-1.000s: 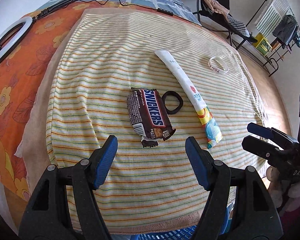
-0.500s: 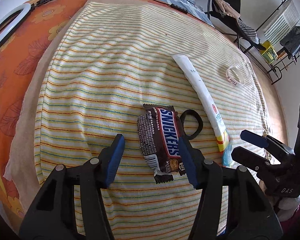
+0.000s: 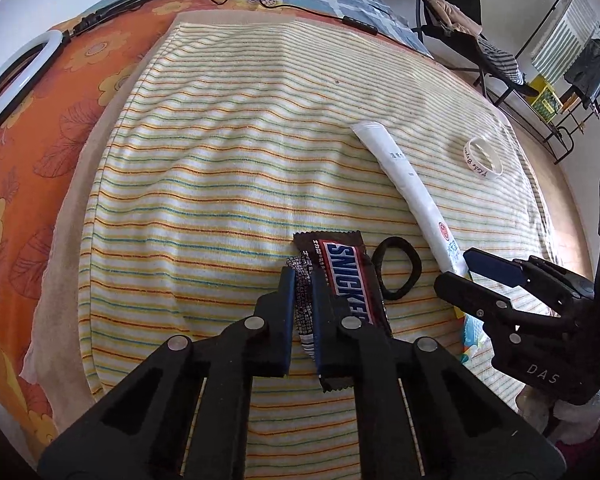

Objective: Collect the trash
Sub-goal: 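Grasp the Snickers bar with the left tool while the right tool grasps the white tube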

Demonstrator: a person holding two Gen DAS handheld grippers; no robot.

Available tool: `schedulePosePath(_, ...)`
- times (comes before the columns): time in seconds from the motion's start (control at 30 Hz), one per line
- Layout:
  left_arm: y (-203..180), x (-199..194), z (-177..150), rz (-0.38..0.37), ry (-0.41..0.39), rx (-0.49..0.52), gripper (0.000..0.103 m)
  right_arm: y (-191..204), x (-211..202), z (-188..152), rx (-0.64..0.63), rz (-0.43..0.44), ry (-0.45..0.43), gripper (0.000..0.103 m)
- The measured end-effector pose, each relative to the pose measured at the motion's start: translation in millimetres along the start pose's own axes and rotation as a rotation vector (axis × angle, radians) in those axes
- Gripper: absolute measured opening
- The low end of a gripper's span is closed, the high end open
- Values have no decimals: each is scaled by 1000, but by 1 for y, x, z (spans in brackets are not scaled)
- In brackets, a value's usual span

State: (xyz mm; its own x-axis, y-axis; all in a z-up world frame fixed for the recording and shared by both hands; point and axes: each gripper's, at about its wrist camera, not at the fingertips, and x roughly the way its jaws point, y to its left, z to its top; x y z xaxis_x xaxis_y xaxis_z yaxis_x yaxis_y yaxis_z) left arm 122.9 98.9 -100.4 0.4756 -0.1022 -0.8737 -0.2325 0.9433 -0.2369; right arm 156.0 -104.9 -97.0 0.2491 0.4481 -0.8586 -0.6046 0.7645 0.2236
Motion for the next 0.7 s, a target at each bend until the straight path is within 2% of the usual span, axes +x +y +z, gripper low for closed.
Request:
schedulePosePath(0.03, 0, -2, 0, 3, -4, 5, 4, 1, 1, 1, -6, -5, -1, 54)
schedulePosePath(0.1, -1, -6, -1, 6, -15, 16, 4, 3, 2, 1, -19, -9, -3, 38)
schedulePosePath(0.27, -5, -14, -1, 4, -39, 34, 4, 3, -1, 0, -8, 8, -18, 28)
schedulePosePath(0.43, -10, -17, -4, 44, -48, 72, 4, 9, -8, -2, -32, -11, -36, 24)
schedulePosePath(0.7, -2, -34, -4, 12, -84, 40, 4, 10, -29, -4, -47, -25, -80, 21)
